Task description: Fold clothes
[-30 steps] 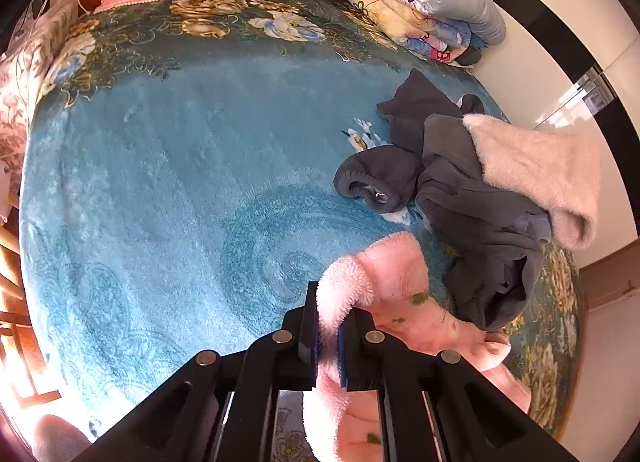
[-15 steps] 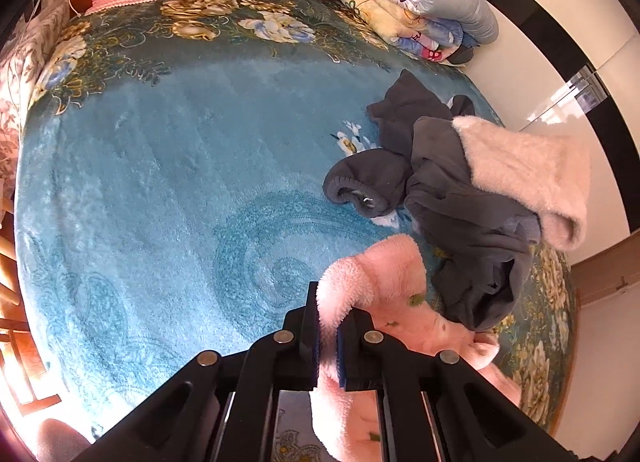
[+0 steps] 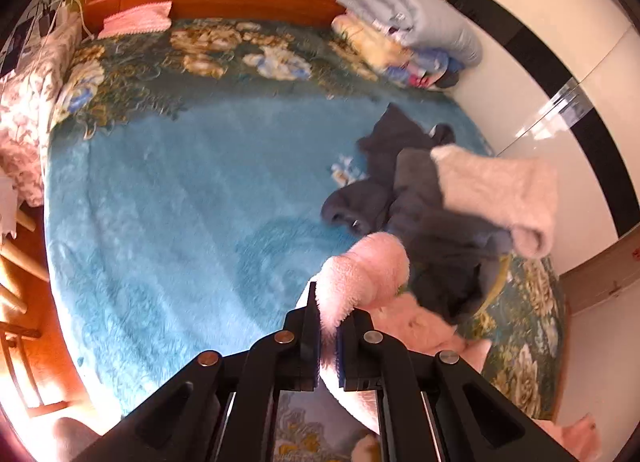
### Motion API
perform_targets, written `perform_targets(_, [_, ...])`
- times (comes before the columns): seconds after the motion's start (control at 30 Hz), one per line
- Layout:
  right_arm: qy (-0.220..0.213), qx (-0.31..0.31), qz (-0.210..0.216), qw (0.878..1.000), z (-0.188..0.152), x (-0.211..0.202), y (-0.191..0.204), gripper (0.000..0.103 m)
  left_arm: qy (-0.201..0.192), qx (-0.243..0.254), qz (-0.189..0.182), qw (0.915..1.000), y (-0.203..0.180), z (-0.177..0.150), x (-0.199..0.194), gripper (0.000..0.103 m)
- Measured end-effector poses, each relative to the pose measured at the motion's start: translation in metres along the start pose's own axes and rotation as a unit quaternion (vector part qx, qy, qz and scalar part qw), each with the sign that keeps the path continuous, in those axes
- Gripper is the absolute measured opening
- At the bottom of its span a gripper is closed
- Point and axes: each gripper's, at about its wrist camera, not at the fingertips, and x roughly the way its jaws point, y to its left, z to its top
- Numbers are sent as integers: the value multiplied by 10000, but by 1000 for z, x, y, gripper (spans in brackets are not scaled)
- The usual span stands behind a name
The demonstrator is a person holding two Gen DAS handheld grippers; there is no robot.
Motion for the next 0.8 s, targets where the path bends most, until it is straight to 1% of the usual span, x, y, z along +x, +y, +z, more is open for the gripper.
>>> perform_targets(0.07, [440,389,-467,9972,-25,29,-43,3,172,63,213,9996,5,-12,10,6])
perform_targets(0.13, [688,641,-766,9926,-42,42,-76,3,218,130,355,9990,6,-19,11,6])
perform_targets(0.17, [728,663,-905,9910,-45,43,-86,3,221,136,372,9990,7,-20,10,6])
perform_targets(0.27, [616,609,-1103,9901,-40,31,-105,3,289,155,386,9987,9,-22,7,6])
perform_targets(0.33, [530,415,-1200,9905,-35,18,-104,3,383,231,481,9978,8,-28,11,6])
perform_targets(0.4, [581,155,-1388,9885,-32,17,-104,3,473,320,708,9959,6,-35,17,6])
perform_targets(0.47, [879,165,-1663,9820,-40,31,-111,3,548,323,803,9947,7,-36,21,6])
perform_targets(0.53, [1183,323,-1872,9746,-58,49,-124,3,613,353,847,9939,8,-35,26,6])
perform_targets(0.67, [1411,433,-1975,9691,-73,68,-130,3,703,375,902,9927,9,-34,32,6])
perform_targets(0.73, [1383,345,-1977,9698,-68,66,-119,5,731,331,873,9930,12,-34,34,6])
perform_targets(0.8, [1330,434,-2000,9697,-57,60,-110,16,753,265,815,9935,14,-34,35,6])
